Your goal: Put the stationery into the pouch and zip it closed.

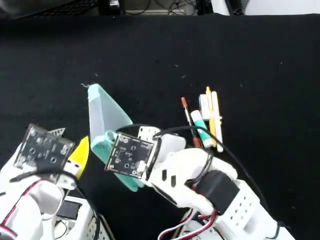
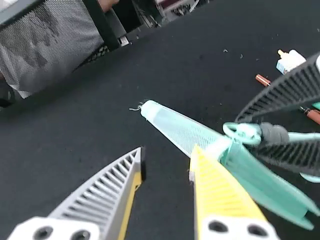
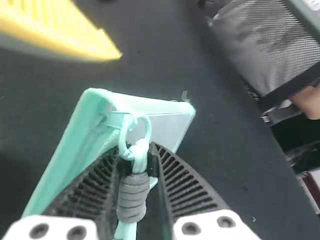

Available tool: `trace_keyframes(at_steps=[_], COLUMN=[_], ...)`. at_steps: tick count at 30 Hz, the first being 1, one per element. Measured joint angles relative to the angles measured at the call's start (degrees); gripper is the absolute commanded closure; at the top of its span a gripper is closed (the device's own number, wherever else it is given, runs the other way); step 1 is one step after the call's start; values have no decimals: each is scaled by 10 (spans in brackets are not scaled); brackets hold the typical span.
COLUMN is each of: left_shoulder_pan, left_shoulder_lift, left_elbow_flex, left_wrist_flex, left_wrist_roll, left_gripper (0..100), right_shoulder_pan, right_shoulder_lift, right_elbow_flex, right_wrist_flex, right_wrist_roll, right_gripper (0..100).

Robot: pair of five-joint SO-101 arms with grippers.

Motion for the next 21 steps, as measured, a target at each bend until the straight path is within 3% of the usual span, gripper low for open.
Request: trace_keyframes(at_steps=[13, 21], left_shoulder_pan=[-1, -1], left_shoulder_lift=[11, 1], left_elbow_flex=[142, 120], left_wrist_flex=[-27, -32], left_wrist_roll=[-20, -20], left_gripper=[827, 827], right_shoulder_pan=[-6, -7], right_shoulder_lift=[6, 6], right_elbow_flex=[-25, -28], right_wrist_flex=[6, 38], right_wrist_roll=[1, 1], right_gripper=[986, 986])
